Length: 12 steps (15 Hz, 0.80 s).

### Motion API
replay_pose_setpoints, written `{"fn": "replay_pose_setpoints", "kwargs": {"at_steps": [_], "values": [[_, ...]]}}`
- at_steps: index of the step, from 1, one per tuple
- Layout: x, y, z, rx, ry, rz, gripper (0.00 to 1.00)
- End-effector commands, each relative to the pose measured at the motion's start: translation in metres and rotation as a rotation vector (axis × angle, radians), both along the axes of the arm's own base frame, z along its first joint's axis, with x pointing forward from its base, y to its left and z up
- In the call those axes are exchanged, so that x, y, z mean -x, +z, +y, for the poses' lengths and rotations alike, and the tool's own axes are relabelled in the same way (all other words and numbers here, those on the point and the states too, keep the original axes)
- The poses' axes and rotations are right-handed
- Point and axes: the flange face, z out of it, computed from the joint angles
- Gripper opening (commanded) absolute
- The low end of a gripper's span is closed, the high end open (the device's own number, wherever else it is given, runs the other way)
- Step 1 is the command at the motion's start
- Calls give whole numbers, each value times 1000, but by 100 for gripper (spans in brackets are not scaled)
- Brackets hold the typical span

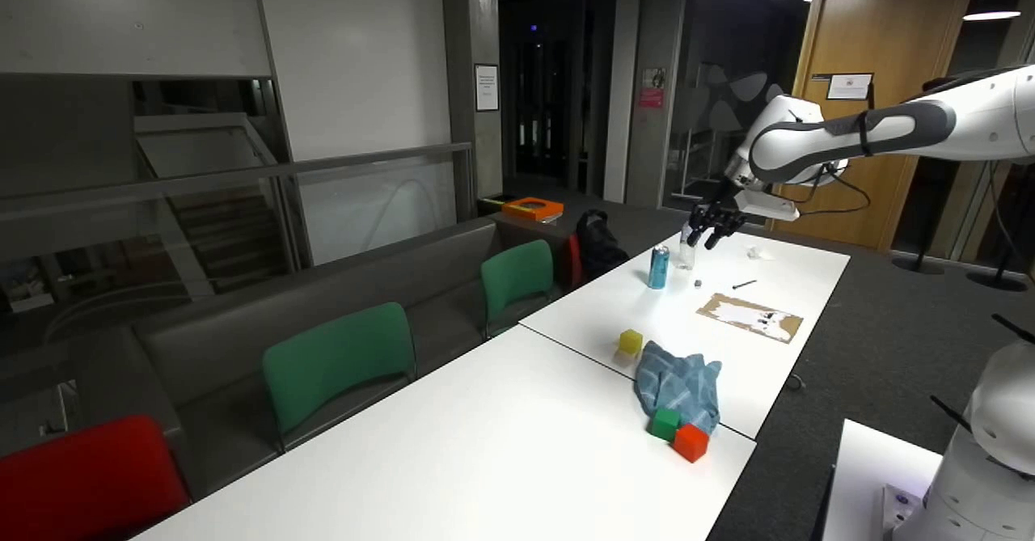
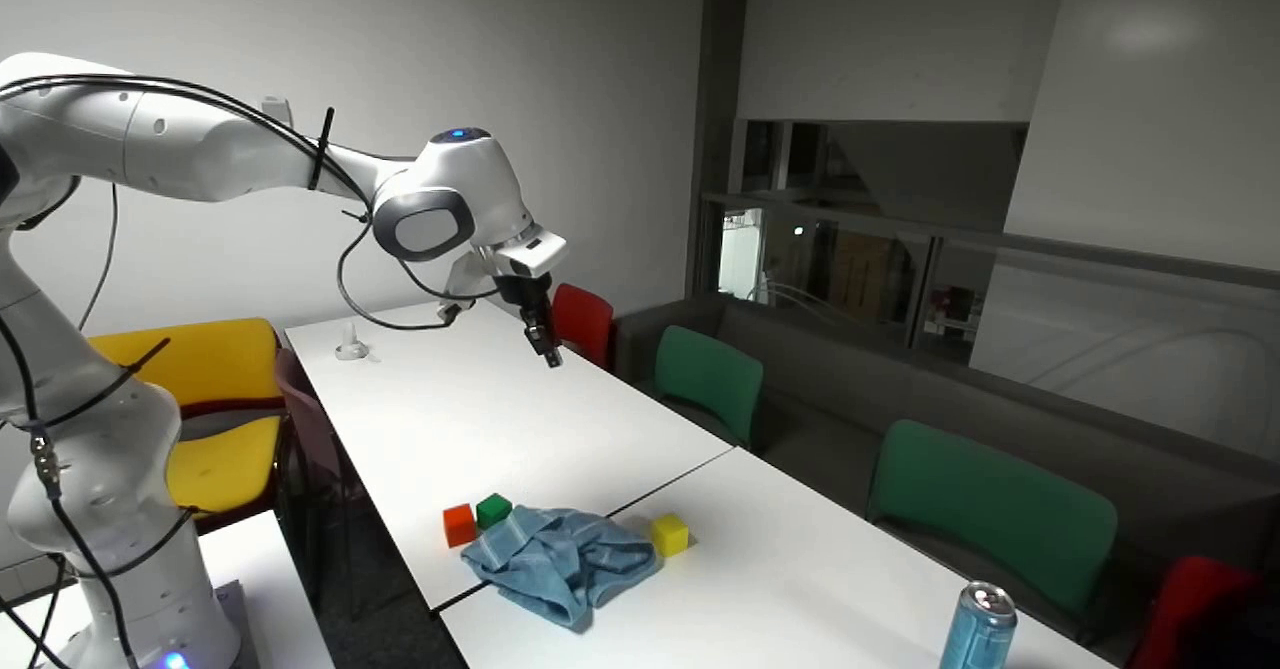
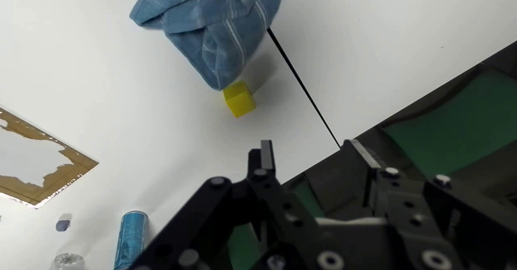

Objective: Pick up the blue cloth to remove the blocks from it and move it slightly to the right

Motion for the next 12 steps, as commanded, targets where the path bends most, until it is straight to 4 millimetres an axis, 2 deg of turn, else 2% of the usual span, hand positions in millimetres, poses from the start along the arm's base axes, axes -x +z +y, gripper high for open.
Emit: {"fn": "replay_pose_setpoints", "kwargs": {"at_steps": [1, 3, 4, 6, 12], "values": [[3, 7, -4, -16, 13, 5, 84], [4, 10, -6, -21, -4, -6, 97], [8, 14, -8, -14, -30, -16, 100], [20, 25, -10, -8, -62, -53, 100], [89, 83, -18, 57, -186, -215, 100]]}}
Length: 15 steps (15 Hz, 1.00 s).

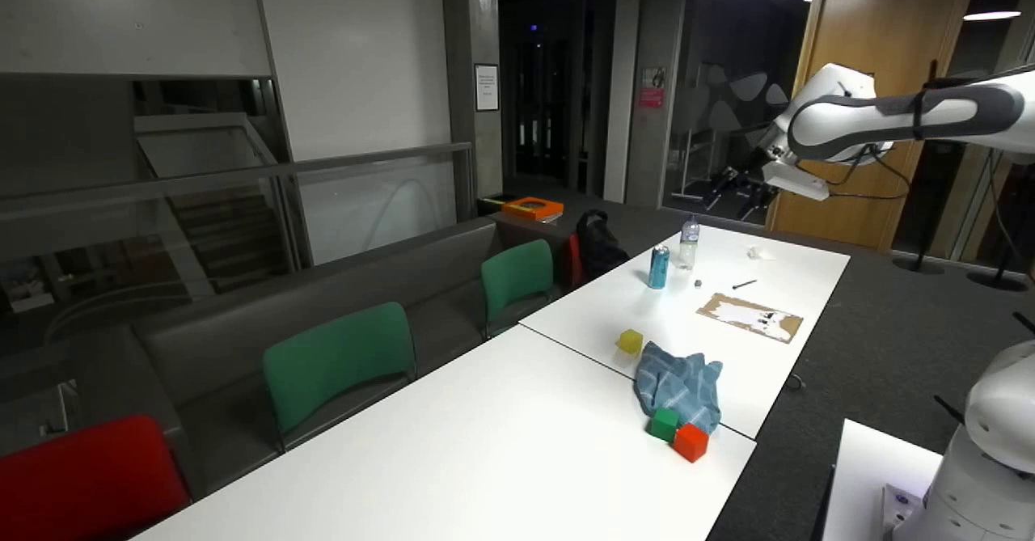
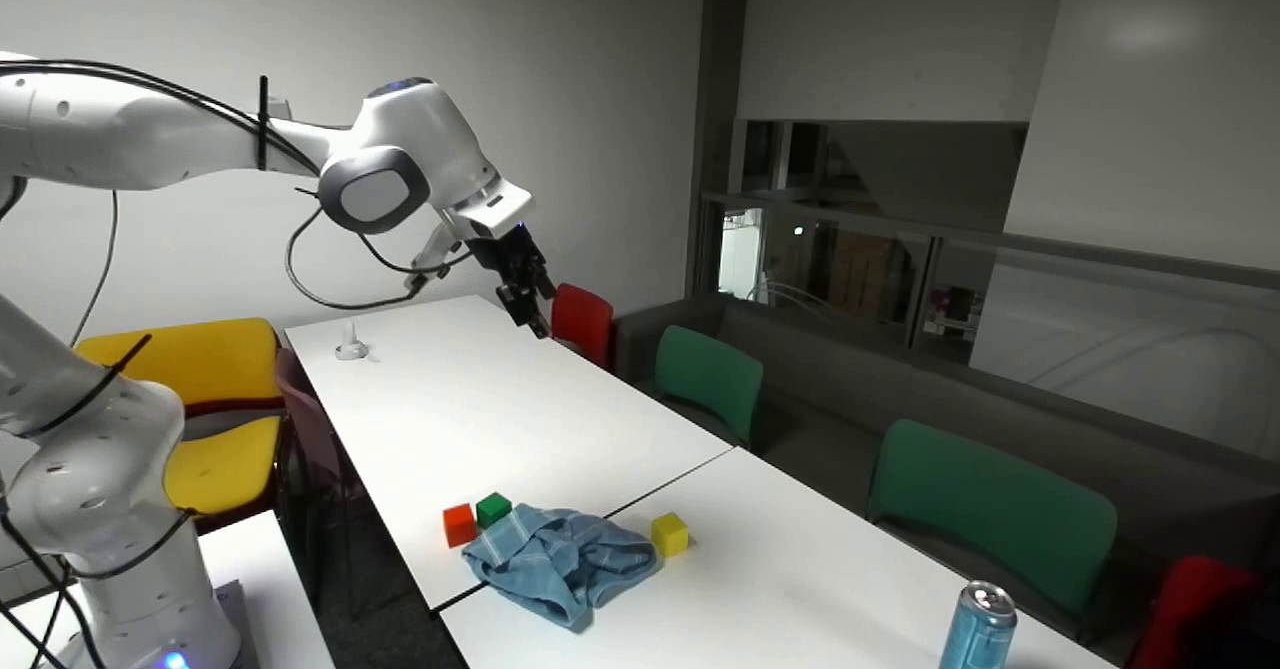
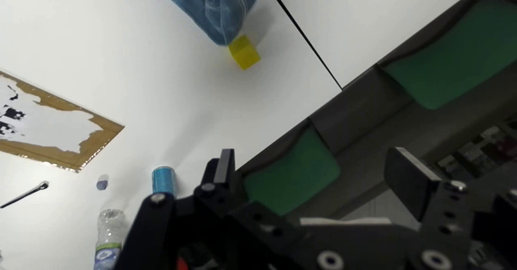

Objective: Pick up the blue cloth to remove the blocks from it and move it slightly to the right

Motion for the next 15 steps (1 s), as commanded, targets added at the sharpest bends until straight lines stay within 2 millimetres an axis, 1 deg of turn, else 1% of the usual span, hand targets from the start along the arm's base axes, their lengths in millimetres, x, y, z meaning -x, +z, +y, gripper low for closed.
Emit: {"fn": "replay_pose_setpoints", "kwargs": {"at_steps": [1, 2, 4, 5, 9, 15], "values": [[48, 25, 0, 50, -62, -81, 100], [25, 20, -3, 20, -27, -45, 100], [43, 29, -3, 31, -40, -71, 100], [47, 29, -2, 32, -40, -74, 100], [47, 25, 0, 30, -38, -67, 100], [47, 24, 0, 30, -37, -66, 100]]}}
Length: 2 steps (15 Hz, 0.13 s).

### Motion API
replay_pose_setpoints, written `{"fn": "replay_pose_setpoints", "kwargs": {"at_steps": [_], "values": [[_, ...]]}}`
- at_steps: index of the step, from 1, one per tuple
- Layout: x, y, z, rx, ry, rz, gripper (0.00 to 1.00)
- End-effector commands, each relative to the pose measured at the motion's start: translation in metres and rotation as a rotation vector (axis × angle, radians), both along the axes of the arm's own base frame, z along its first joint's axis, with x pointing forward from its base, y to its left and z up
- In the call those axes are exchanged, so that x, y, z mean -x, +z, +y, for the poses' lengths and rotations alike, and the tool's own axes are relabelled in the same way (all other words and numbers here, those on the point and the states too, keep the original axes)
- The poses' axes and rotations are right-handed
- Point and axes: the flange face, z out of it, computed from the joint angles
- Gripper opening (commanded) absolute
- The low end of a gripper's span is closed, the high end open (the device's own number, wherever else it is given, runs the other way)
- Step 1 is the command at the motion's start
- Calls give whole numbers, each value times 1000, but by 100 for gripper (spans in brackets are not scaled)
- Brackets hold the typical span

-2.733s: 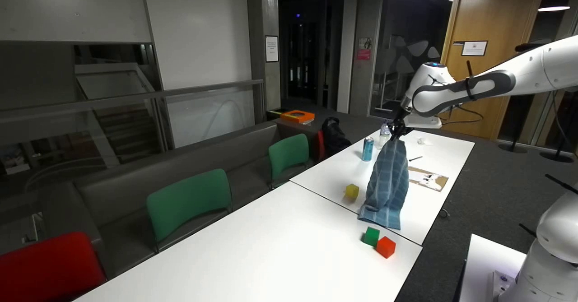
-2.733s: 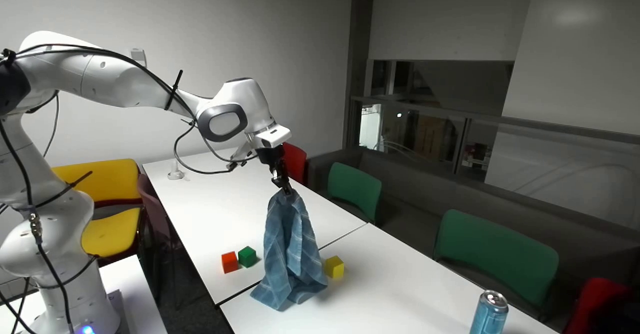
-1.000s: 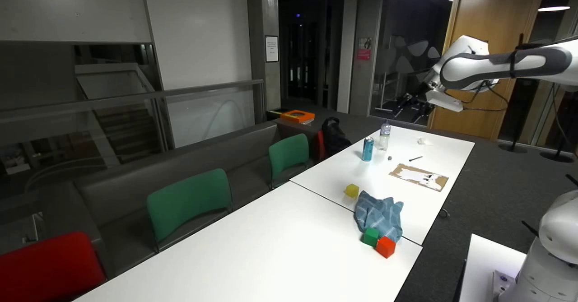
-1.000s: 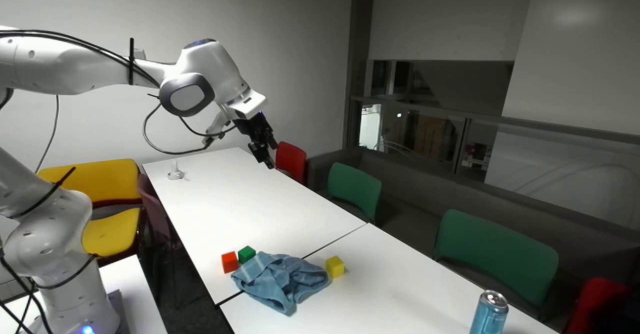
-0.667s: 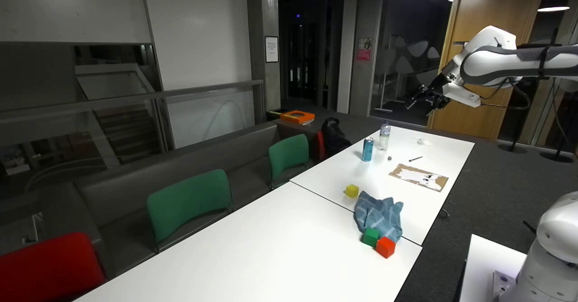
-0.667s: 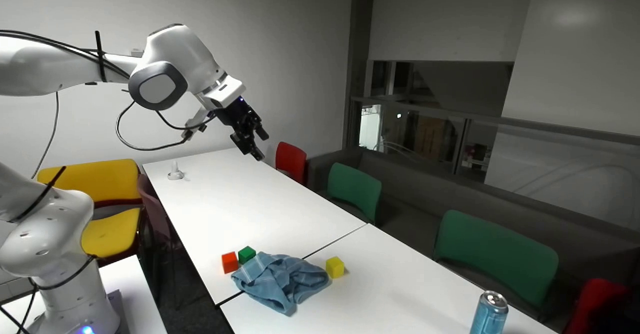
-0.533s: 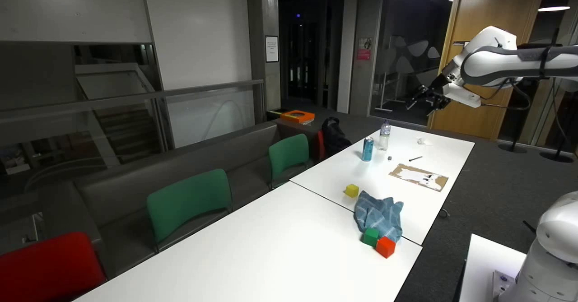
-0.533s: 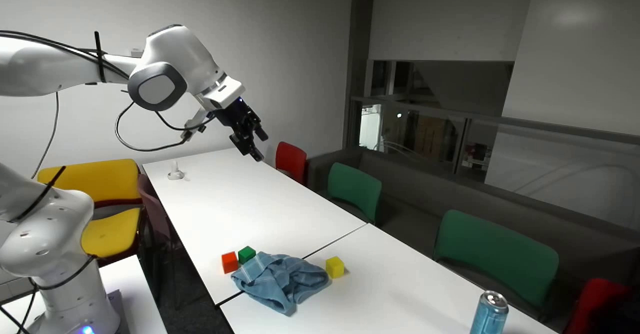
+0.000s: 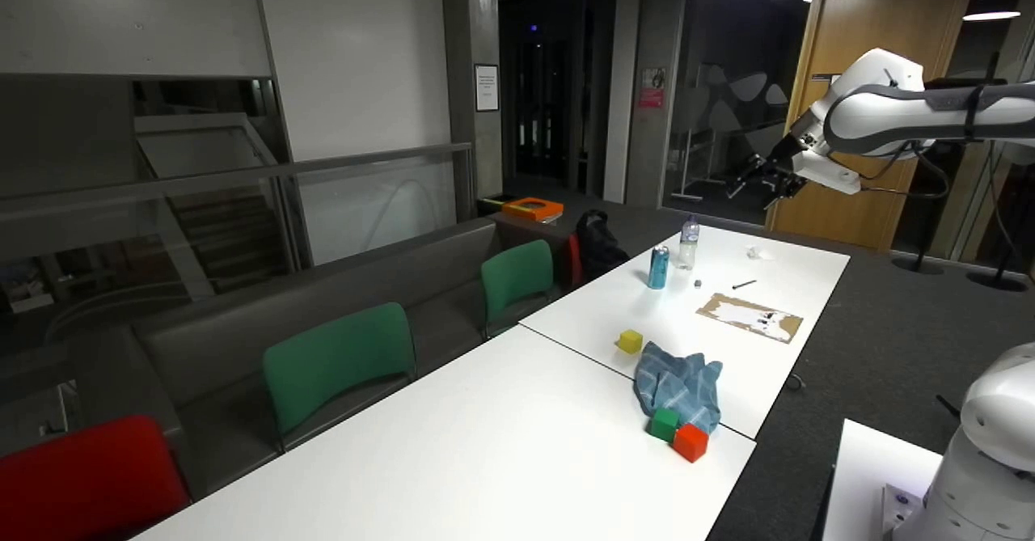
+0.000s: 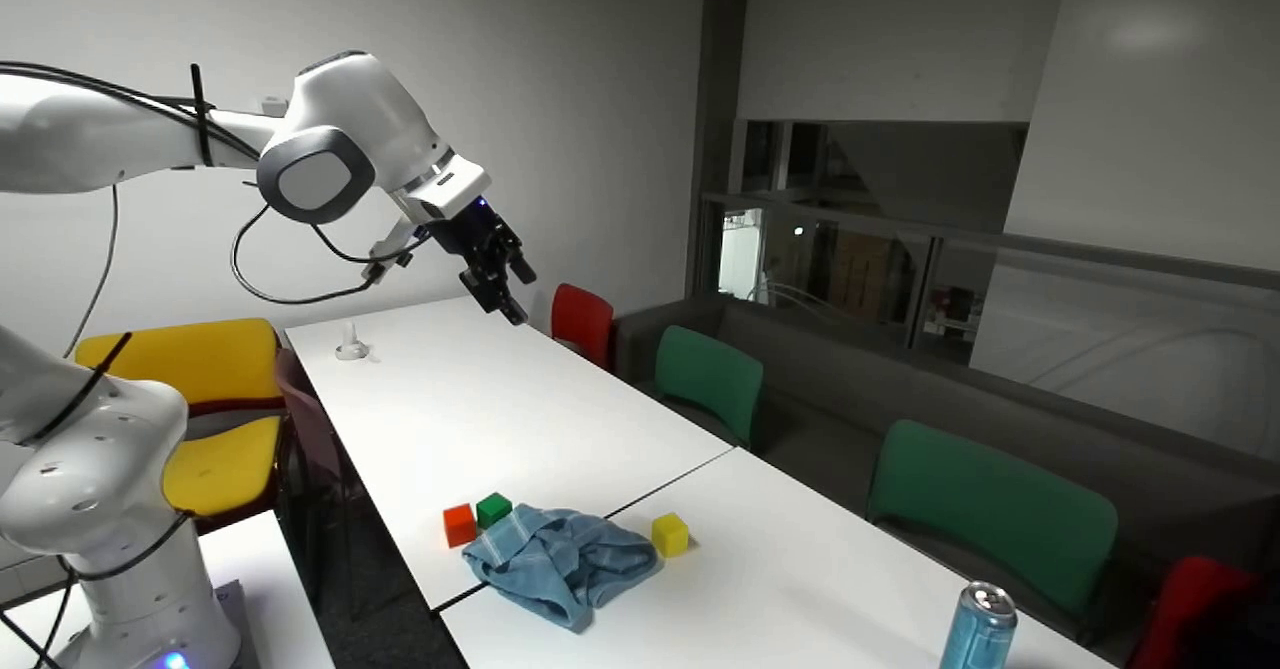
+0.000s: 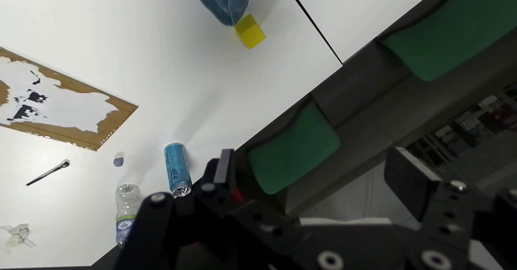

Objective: Pick up the blue cloth to remove the blocks from it and move it slightly to the right

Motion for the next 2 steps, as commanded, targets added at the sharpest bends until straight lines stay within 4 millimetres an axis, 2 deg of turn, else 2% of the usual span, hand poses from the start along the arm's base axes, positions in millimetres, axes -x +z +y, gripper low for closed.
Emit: {"fn": "replay_pose_setpoints", "kwargs": {"at_steps": [1, 2], "values": [[0, 1, 0, 0, 0, 1, 100], [0, 1, 0, 0, 0, 1, 100]]}}
